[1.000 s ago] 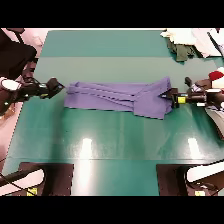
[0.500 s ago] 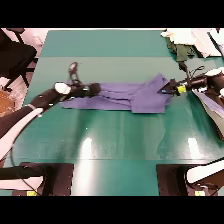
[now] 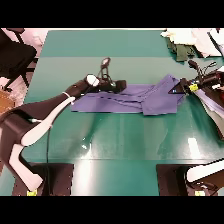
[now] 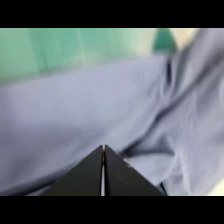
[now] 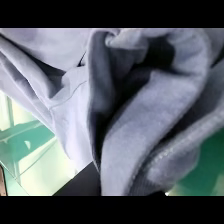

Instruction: Fold the shirts.

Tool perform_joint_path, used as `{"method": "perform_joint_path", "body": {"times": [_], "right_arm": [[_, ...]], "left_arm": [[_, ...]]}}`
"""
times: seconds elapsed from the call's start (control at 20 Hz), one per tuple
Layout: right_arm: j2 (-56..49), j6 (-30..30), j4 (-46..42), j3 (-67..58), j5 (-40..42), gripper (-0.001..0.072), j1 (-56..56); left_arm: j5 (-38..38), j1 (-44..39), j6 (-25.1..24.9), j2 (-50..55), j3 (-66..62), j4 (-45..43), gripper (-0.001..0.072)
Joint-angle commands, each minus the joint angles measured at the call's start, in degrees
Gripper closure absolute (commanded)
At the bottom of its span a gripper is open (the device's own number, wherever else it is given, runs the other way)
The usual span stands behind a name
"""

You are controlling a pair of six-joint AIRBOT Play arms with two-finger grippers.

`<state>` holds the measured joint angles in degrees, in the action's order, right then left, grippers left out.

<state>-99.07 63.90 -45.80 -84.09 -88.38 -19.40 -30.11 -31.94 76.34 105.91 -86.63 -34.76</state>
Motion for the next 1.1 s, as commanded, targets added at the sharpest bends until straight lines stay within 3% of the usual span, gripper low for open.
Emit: {"method": "perform_joint_path", "body": {"times": [0.0, 0.35, 0.6, 0.9, 1.05], "right_arm": [[0.5, -0.1, 1.8, -0.2, 1.1, 0.0694, 0.8], [8.2, 3.1, 5.8, -8.7, 2.3, 0.0694, 4.0], [11.3, 8.0, 5.7, -18.7, 3.0, 0.0694, 14.2], [11.2, 11.0, 5.1, -20.3, 6.3, 0.0694, 27.6], [10.9, 11.7, 5.1, -20.3, 8.0, 0.0694, 30.7]], "left_arm": [[-7.8, -3.2, -0.5, 6.8, -6.3, 0.4, 0.0689], [-9.2, -6.1, -0.3, 8.0, -6.3, -3.5, 0.0689], [-6.8, -6.0, -0.2, 8.0, -6.3, -3.9, 0.0689], [-5.4, -5.7, 0.2, 8.0, -6.3, -3.8, 0.0689], [-11.3, -0.9, 5.5, 7.1, -7.2, -5.4, 0.0690]]}}
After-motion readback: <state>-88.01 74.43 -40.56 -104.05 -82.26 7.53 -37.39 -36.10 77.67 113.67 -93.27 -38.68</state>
